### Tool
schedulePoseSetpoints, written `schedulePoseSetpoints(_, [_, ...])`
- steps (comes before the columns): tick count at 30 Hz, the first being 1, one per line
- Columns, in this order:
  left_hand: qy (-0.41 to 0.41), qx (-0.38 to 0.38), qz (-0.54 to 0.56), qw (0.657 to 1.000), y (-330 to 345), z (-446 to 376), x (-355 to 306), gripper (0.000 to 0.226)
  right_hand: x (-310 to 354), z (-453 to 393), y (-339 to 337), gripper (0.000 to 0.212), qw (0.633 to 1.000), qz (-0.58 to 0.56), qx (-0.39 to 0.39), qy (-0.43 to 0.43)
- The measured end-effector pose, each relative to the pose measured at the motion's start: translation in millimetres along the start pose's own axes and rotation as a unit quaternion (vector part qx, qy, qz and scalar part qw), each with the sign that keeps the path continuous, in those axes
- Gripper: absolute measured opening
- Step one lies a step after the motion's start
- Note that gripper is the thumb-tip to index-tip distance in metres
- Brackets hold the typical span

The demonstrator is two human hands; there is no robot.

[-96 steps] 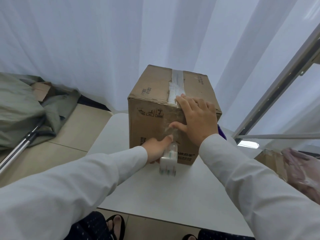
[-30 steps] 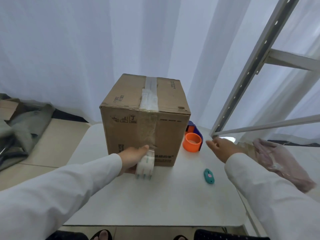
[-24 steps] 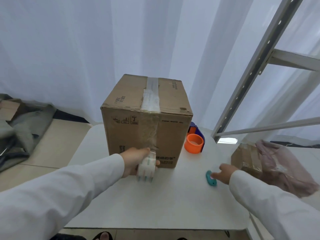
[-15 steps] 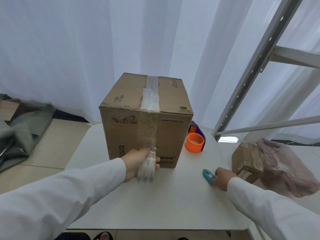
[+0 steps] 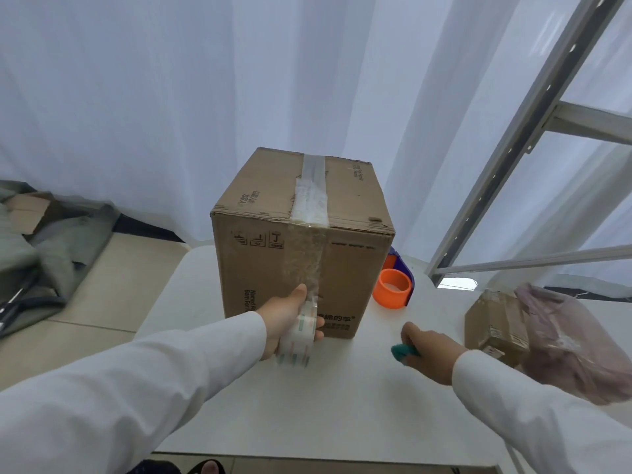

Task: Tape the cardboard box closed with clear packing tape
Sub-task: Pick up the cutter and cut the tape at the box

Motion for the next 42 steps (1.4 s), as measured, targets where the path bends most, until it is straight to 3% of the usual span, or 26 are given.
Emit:
schedulePoseSetpoints(3, [-0.001,0.009,0.007,1.0,-1,-1,1,0.052,32,25,-32,0.021,0.988,-0.137,-0.018,-0.074])
schedulePoseSetpoints(7, [-0.004,0.017,0.018,1.0,0,-1,2,0.052,81,60,-74,0.03,0.943,-0.264,-0.076,-0.188])
schedulePoseSetpoints(11, [0.002,0.018,0.015,1.0,0,0,1,0.05,119,74,-83,0.028,0.936,-0.222,-0.099,-0.253])
schedulePoseSetpoints(18, [0.009,0.017,0.025,1.0,1,1,0,0.049,141,56,-91,0.027,0.949,-0.106,-0.21,-0.211])
schedulePoseSetpoints(23, [0.009,0.019,0.03,0.999,1,-3,2,0.049,156,58,-99,0.021,0.929,-0.046,-0.284,-0.231])
schedulePoseSetpoints(30, [0.019,0.026,0.087,0.996,5,-2,-2,0.027,182,54,-89,0.021,0.908,0.064,-0.321,-0.262])
schedulePoseSetpoints(34, [0.012,0.021,0.075,0.997,3,0,-3,0.028,189,49,-82,0.035,0.904,0.114,-0.335,-0.242])
schedulePoseSetpoints(42, [0.022,-0.004,0.064,0.998,1,3,-7,0.025,191,48,-77,0.037,0.915,0.127,-0.299,-0.24])
Point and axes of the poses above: each hand's wrist, its own z-axis away from the middle knuckle, its own y-axis out of the palm, x = y × z, the point moved 6 cm from there along -z, towards the middle knuckle, and after that the axes turned 8 degrees about y, right-handed, at the moved point
